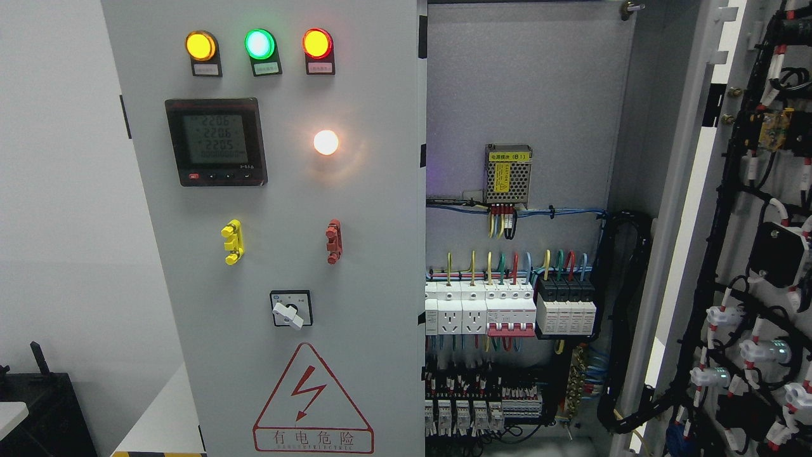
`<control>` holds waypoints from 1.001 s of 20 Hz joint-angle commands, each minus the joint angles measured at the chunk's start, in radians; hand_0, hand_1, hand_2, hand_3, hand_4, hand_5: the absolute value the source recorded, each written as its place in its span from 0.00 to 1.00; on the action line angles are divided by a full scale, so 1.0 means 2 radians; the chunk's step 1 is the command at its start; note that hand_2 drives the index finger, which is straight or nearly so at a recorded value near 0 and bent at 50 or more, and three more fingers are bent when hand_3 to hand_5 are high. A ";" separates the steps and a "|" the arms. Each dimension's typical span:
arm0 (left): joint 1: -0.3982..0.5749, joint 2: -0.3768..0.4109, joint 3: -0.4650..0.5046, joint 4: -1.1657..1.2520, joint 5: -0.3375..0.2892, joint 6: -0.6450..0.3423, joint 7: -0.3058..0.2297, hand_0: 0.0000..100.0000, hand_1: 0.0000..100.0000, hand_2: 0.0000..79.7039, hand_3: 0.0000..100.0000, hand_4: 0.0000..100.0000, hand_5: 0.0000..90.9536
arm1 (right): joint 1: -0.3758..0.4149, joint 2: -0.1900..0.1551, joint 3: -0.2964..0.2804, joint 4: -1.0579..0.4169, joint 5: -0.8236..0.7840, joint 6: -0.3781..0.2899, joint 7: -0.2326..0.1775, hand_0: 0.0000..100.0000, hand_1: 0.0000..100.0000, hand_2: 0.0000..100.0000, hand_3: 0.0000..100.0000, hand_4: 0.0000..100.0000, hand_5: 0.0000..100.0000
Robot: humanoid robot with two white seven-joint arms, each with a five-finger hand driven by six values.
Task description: Open door with both hands
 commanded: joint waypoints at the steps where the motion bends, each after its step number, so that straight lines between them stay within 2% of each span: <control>1: -0.016 -0.148 0.028 0.255 -0.010 -0.008 -0.001 0.00 0.00 0.00 0.00 0.04 0.00 | 0.000 0.000 0.000 0.000 0.000 0.000 0.000 0.00 0.00 0.00 0.00 0.00 0.00; 4: -0.039 -0.193 0.051 0.343 -0.011 -0.008 -0.002 0.00 0.00 0.00 0.00 0.04 0.00 | 0.000 0.000 0.000 0.000 0.000 0.000 0.000 0.00 0.00 0.00 0.00 0.00 0.00; 9: -0.055 -0.216 0.074 0.400 -0.011 -0.003 -0.002 0.00 0.00 0.00 0.00 0.04 0.00 | 0.000 0.000 0.000 0.000 0.000 0.000 0.000 0.00 0.00 0.00 0.00 0.00 0.00; 13: -0.056 -0.251 0.074 0.452 -0.011 -0.001 -0.001 0.00 0.00 0.00 0.00 0.04 0.00 | 0.000 0.000 0.000 0.000 0.000 0.000 0.000 0.00 0.00 0.00 0.00 0.00 0.00; 16: -0.063 -0.276 0.075 0.489 -0.011 0.023 0.000 0.00 0.00 0.00 0.00 0.04 0.00 | 0.000 0.000 0.000 0.000 0.000 0.000 0.000 0.00 0.00 0.00 0.00 0.00 0.00; 18: -0.075 -0.292 0.097 0.518 -0.014 0.034 0.002 0.00 0.00 0.00 0.00 0.04 0.00 | 0.000 0.000 0.000 0.000 0.000 0.000 0.000 0.00 0.00 0.00 0.00 0.00 0.00; 20: -0.081 -0.306 0.128 0.535 -0.042 0.035 0.003 0.00 0.00 0.00 0.00 0.04 0.00 | 0.000 0.000 0.000 0.000 0.000 0.000 0.000 0.00 0.00 0.00 0.00 0.00 0.00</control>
